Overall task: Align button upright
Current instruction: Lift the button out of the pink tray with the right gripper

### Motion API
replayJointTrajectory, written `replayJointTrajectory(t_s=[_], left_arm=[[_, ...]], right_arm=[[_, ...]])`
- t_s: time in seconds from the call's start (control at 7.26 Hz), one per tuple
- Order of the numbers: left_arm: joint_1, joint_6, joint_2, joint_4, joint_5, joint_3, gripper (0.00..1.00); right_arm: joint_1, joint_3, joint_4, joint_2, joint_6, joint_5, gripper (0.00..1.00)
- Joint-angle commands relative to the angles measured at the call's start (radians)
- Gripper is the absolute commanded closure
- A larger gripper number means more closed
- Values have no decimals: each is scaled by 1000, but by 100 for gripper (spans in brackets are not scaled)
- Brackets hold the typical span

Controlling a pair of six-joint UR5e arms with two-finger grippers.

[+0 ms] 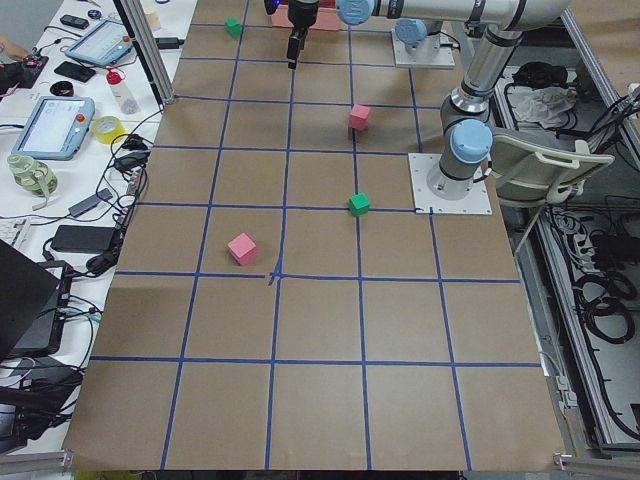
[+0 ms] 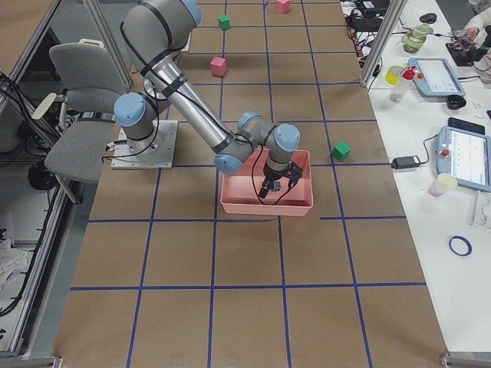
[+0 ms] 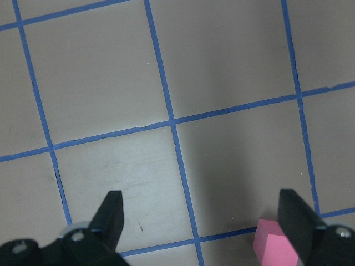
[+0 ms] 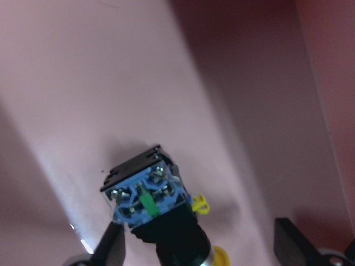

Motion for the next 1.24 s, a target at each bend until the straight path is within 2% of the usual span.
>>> replayJointTrajectory(t_s=[0.0,0.28,0.69,0.83,1.1], left_arm=[[0,0,0,0,0,0,0],[0,0,0,0,0,0,0],[0,2,-2,0,-2,0,0],[0,0,-2,0,-2,2,0],[0,0,-2,0,-2,8,0]], right_arm=[[-1,-1,4,-2,-1,-1,96],[1,-4,17,-21,16,17,100],[51,-25,46,-135,3,17,100],[105,-48,106,-184,16,19,100],[170,-151,216,-200,16,26,100]])
